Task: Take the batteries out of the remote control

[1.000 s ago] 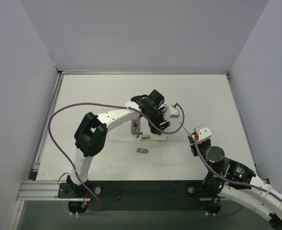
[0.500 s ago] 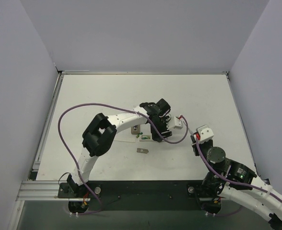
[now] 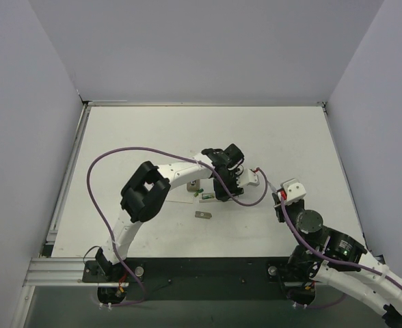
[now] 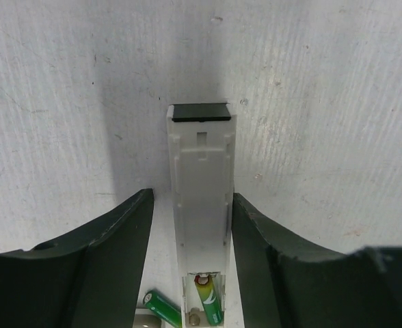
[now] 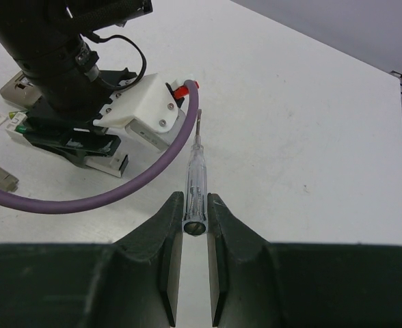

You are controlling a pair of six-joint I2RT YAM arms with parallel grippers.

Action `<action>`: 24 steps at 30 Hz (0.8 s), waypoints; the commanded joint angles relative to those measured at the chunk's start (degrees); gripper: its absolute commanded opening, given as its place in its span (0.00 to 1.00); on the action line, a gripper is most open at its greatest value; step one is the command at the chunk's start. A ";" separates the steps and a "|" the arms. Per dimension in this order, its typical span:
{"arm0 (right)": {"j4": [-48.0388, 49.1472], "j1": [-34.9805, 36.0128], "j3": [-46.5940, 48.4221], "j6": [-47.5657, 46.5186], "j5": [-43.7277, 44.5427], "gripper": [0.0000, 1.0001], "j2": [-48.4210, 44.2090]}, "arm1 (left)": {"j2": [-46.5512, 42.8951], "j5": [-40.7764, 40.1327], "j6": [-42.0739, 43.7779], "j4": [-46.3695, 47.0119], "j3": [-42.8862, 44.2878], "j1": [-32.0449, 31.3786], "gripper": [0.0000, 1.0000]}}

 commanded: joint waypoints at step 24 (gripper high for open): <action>6.36 0.49 -1.16 -3.28 -17.96 0.00 2.91 | -0.33 9.51 -41.64 7.92 8.55 9.33 0.00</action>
